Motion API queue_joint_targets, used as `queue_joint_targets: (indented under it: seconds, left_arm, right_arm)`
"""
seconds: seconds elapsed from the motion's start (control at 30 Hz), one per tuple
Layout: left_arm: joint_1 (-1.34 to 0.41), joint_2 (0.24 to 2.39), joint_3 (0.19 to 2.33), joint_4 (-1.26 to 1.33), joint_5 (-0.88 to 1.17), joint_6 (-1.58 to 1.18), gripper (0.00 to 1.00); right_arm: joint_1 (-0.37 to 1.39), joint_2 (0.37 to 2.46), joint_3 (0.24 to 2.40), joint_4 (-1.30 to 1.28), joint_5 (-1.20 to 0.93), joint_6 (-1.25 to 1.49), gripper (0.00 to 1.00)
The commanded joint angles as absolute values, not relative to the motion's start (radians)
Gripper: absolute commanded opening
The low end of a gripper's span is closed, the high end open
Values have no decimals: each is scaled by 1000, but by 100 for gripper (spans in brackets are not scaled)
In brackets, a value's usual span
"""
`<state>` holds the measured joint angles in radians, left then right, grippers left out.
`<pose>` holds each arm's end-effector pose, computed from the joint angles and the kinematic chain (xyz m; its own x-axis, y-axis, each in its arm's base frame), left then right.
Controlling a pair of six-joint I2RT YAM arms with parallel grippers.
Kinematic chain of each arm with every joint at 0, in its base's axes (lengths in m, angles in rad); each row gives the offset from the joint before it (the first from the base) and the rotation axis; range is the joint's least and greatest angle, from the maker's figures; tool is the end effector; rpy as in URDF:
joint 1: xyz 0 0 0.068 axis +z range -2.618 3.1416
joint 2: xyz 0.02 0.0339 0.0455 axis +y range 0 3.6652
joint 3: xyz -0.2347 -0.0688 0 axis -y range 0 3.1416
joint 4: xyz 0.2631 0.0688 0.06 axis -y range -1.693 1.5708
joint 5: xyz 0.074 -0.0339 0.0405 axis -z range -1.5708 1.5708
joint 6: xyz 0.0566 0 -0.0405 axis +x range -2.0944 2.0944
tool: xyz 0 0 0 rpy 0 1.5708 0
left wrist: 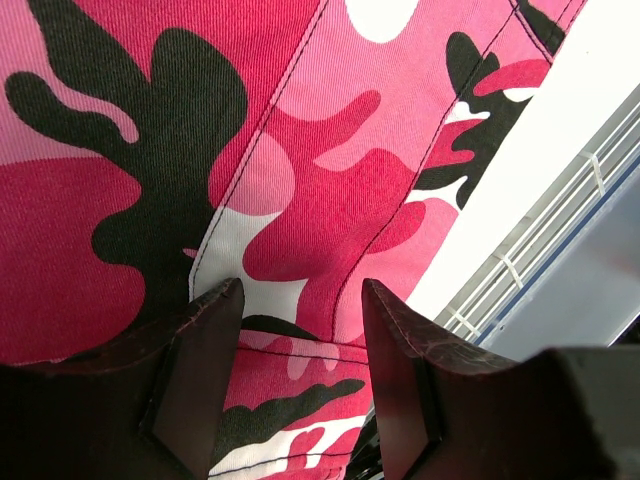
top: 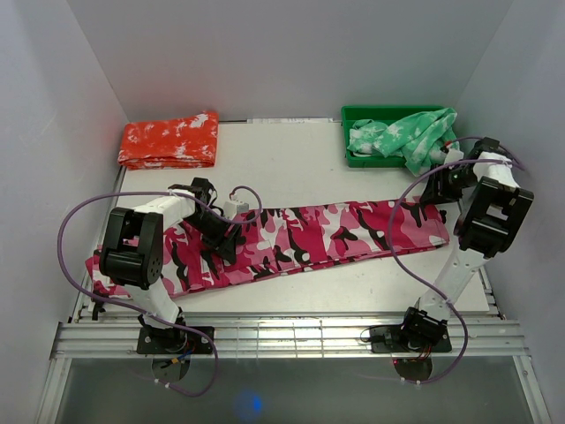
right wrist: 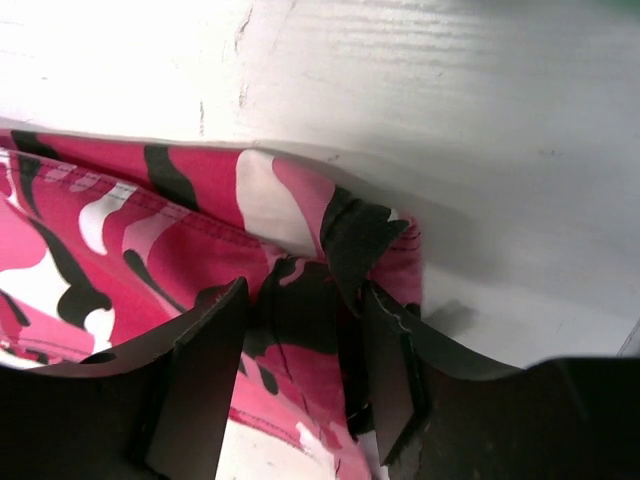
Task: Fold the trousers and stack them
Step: Fold the trousers
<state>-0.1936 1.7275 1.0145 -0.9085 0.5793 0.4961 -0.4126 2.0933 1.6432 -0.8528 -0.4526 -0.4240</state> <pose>0.2774 -0.0860 0.0974 -0.7982 0.5624 -0.2157 0.5842 0.6354 -0.5049 0.4068 -0.1510 0.1360 -0.9099 -0.0056 -0.4148 -0.1314 0.9523 0.2755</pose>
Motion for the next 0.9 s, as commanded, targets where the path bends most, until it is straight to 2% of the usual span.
queue_joint_targets:
  seconds: [0.0, 0.07, 0.1, 0.17, 0.2, 0.23, 0.3, 0.47, 0.57, 0.6, 0.77, 0.87]
  left_arm:
    - [-187, 1755, 971, -862, 410, 526, 64]
    - [-187, 1755, 971, -861, 411, 528, 64]
    - [-189, 1756, 969, -859, 411, 528, 64]
    - [-189, 1758, 968, -856, 413, 528, 64]
    - [-189, 1755, 968, -856, 413, 525, 64]
    - [-189, 1755, 968, -854, 414, 525, 64]
    - [-187, 1753, 966, -854, 414, 525, 64]
    - [-187, 1750, 963, -853, 413, 526, 64]
    - [-187, 1755, 965, -851, 420, 522, 64]
    - [-187, 1756, 968, -850, 422, 522, 64]
    - [-189, 1761, 982, -854, 417, 520, 64]
    - [-189, 1766, 991, -856, 419, 517, 64]
  right_arm:
    - [-423, 2028, 1704, -936, -492, -422, 52]
    - [-425, 2016, 1716, -953, -509, -420, 45]
    - [-425, 2014, 1718, -957, -517, -423, 36]
    - [-426, 2017, 1735, -988, -546, -428, 25]
    - [-429, 2017, 1741, -999, -557, -433, 15]
    - [-433, 2017, 1746, -1006, -564, -434, 12]
    - [-440, 2016, 1758, -1029, -589, -436, 8]
    - [-451, 1999, 1761, -1045, -578, -442, 8]
    - [-453, 2000, 1752, -1040, -522, -443, 26]
    - [-453, 2003, 1740, -1022, -508, -440, 41]
    - [-453, 2025, 1700, -925, -433, -403, 60]
    - [-453, 2060, 1707, -907, -429, -399, 61]
